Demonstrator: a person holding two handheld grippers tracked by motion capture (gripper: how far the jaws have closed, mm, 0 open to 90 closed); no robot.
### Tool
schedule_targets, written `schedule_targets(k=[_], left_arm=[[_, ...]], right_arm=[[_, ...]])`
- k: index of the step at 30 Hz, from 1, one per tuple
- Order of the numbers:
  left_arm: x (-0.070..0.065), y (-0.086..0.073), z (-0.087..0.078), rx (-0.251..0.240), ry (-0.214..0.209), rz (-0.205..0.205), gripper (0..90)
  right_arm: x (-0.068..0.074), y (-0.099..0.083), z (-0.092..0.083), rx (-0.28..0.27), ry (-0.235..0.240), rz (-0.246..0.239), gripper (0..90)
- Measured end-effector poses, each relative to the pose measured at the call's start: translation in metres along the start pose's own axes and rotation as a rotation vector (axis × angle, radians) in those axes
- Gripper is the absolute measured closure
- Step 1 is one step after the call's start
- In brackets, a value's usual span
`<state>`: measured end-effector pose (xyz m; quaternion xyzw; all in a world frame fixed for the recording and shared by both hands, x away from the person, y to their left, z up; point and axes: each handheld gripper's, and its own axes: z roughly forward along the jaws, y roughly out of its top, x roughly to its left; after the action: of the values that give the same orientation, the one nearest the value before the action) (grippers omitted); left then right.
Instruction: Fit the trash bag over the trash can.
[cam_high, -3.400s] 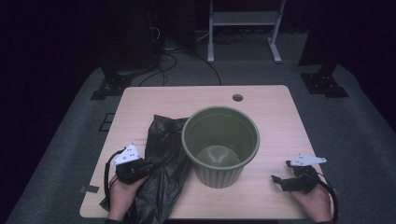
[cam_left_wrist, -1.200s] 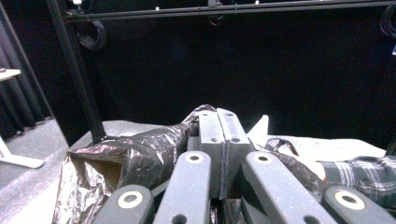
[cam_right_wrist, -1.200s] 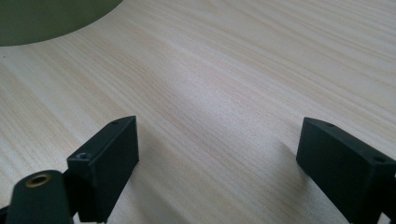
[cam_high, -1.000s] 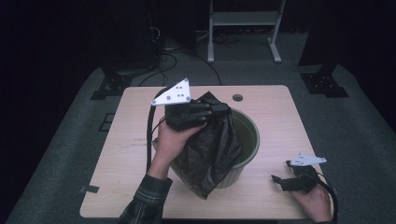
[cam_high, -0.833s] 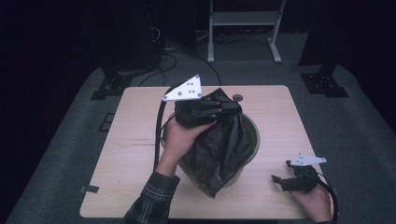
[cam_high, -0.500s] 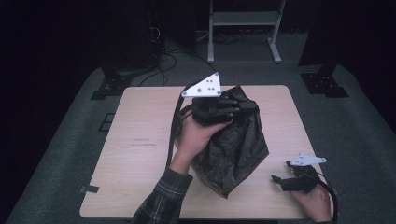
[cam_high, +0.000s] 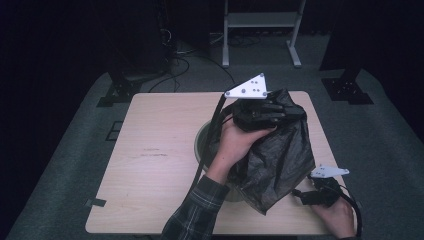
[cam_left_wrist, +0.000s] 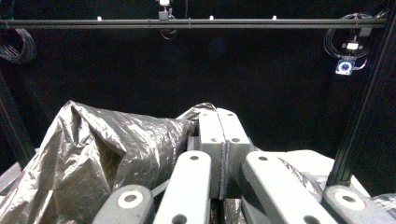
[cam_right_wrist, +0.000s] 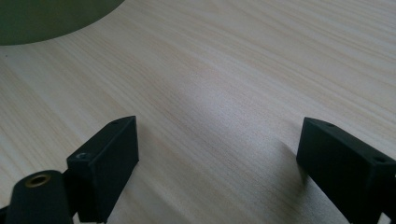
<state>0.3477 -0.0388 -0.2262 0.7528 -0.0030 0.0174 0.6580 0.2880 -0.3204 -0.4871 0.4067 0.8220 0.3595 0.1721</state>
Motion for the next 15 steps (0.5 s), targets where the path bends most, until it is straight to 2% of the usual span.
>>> schedule_targets(k=[2, 5, 15], left_arm=[[-0.001, -0.003, 0.001, 0.027, 0.010, -0.002, 89.8], [0.001, -0.009, -0.008, 0.054, 0.035, -0.017, 89.7], [0.008, -0.035, -0.071, 0.103, 0.143, -0.094, 89.6]], right_arm=[[0.000, 0.000, 0.000, 0.000, 0.001, 0.000, 11.7], [0.000, 0.000, 0.000, -0.002, 0.001, 0.001, 11.7], [0.000, 0.000, 0.000, 0.000, 0.002, 0.000, 11.8]])
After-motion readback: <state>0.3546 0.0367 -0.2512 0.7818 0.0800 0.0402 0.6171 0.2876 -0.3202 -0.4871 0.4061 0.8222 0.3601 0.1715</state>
